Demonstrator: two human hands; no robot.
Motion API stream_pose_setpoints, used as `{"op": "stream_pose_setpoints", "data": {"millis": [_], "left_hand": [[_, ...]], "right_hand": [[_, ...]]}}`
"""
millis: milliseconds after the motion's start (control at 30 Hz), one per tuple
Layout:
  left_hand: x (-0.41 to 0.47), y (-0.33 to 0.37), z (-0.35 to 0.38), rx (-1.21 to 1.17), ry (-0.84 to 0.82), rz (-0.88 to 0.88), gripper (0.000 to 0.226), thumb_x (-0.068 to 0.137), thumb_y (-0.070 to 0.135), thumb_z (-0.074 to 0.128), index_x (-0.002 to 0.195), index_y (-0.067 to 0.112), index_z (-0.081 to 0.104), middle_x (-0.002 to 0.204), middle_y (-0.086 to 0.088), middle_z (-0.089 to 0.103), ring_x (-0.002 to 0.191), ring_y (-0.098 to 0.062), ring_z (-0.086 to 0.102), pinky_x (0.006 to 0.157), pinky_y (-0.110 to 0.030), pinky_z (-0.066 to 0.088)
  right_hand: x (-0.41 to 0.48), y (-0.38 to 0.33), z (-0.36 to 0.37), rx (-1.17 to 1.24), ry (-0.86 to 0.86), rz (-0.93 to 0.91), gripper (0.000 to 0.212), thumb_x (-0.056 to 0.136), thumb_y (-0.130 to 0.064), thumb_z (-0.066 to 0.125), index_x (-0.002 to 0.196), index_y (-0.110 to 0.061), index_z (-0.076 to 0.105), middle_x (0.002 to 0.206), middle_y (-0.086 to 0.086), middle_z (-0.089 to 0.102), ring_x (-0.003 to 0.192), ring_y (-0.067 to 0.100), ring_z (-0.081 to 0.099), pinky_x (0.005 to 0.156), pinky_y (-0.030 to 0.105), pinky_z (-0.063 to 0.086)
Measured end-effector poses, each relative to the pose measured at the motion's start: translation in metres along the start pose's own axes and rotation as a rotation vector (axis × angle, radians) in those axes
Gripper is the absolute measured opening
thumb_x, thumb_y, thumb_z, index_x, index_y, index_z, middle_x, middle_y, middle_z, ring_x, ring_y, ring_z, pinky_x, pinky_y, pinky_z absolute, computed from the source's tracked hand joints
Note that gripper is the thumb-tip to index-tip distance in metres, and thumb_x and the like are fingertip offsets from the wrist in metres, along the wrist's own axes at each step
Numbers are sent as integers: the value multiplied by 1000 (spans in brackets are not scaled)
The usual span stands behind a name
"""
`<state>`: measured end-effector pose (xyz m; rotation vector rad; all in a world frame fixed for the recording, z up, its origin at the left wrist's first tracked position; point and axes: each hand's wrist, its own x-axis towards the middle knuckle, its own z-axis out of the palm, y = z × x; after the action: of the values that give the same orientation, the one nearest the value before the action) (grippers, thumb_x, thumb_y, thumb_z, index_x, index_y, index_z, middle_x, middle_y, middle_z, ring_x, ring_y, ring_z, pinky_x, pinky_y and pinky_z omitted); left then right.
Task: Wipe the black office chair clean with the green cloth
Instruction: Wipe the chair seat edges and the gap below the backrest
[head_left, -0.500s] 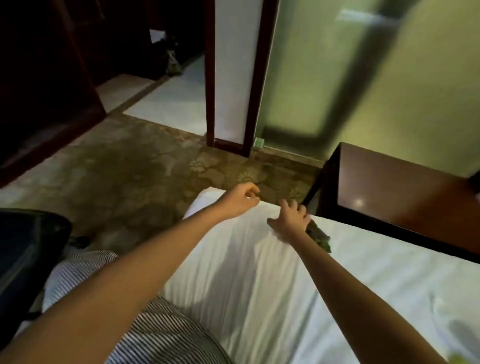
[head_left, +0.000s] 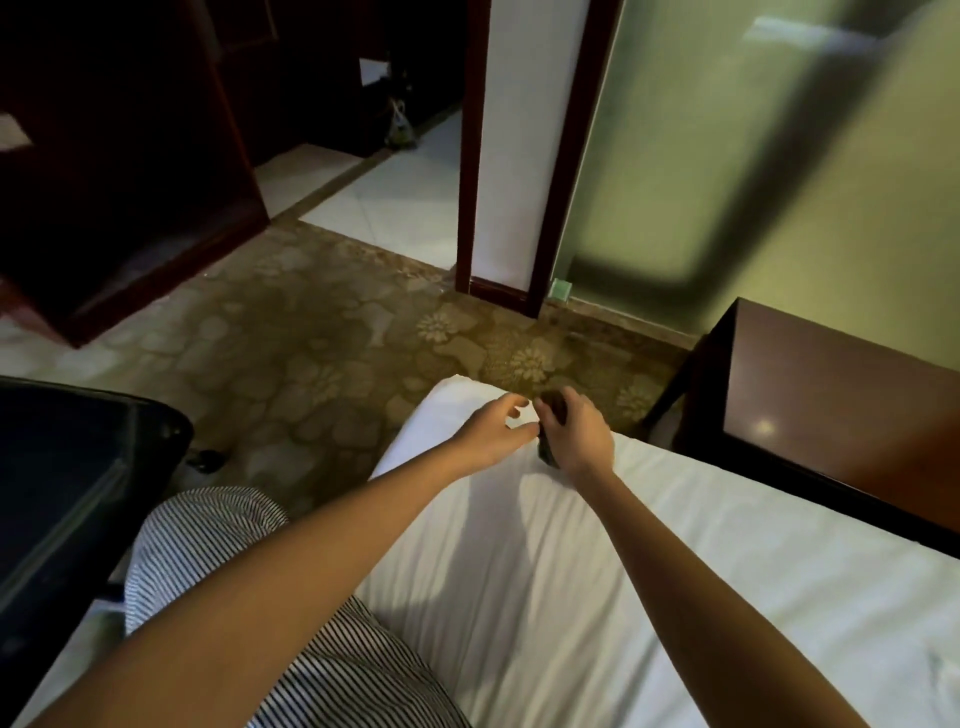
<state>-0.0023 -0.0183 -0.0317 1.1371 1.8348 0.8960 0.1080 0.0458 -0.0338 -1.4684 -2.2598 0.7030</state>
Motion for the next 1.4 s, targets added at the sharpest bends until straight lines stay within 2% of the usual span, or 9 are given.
{"op": "stream_pose_setpoints", "data": {"millis": [167, 333, 433, 533, 700, 833, 1133, 1300, 1400], "left_hand": [[-22, 1, -35, -432, 5, -39, 30, 94, 28, 52, 123, 20, 48, 111, 1, 58, 98, -9, 57, 73, -16, 48], [-52, -22, -85, -377, 291, -38, 8, 90, 21, 58, 88, 18, 51, 82, 2, 56, 83, -13, 55, 67, -23, 46], [-76, -39, -120, -467, 412, -113, 10, 93, 27, 54, 90, 18, 51, 92, -3, 57, 91, -17, 55, 78, -30, 43], [-101, -56, -151, -688, 576, -221, 38, 93, 30, 53, 128, 16, 48, 119, -5, 56, 110, -20, 54, 88, -31, 44], [-158, -88, -190, -791, 790, -261, 21, 97, 20, 45, 77, 16, 50, 78, -6, 55, 72, -15, 55, 65, -26, 47], [-207, -117, -214, -890, 920, -263, 17, 98, 20, 42, 90, 13, 55, 89, -10, 61, 83, -21, 60, 85, -39, 49], [-295, -176, -285, -916, 855, -262, 17, 90, 11, 52, 104, 10, 61, 102, -15, 65, 93, -27, 63, 84, -40, 52], [-331, -210, -319, -848, 1010, -425, 27, 96, 5, 36, 97, 16, 61, 99, -12, 64, 92, -25, 62, 86, -39, 51], [-352, -239, -338, -939, 1124, -444, 28, 100, 10, 32, 107, 11, 59, 108, -15, 61, 104, -28, 58, 87, -37, 50]], "right_hand": [[1, -59, -1, 753, -239, 167, 41, 101, -40, 30, 92, -11, 57, 84, 4, 58, 80, 15, 57, 72, 26, 46], [-4, -108, 25, 909, -402, 122, 21, 98, -33, 47, 102, -15, 57, 96, 4, 61, 95, 20, 60, 87, 34, 49], [-13, -142, 44, 975, -605, 73, 14, 91, -27, 59, 99, -15, 60, 100, 6, 64, 96, 21, 62, 85, 33, 52], [-27, -178, 62, 949, -790, -13, 10, 89, -23, 63, 95, -16, 60, 95, 4, 65, 87, 16, 64, 76, 28, 53], [-62, -241, 104, 841, -890, -106, 9, 90, -23, 62, 92, -14, 62, 86, 2, 65, 79, 14, 64, 69, 23, 53], [-92, -288, 136, 667, -913, -257, 18, 94, -27, 56, 96, -10, 62, 91, 4, 63, 83, 14, 59, 67, 19, 47], [-146, -380, 207, 523, -1010, -436, 20, 98, -33, 47, 99, -15, 56, 100, 5, 59, 93, 19, 56, 77, 30, 46], [-168, -422, 245, 452, -1211, -447, 4, 92, -21, 59, 94, -24, 57, 99, 2, 60, 93, 18, 58, 70, 26, 47], [-183, -447, 271, 411, -1265, -490, 13, 91, -12, 58, 92, -25, 57, 93, -4, 58, 90, 13, 55, 68, 20, 44]]}}
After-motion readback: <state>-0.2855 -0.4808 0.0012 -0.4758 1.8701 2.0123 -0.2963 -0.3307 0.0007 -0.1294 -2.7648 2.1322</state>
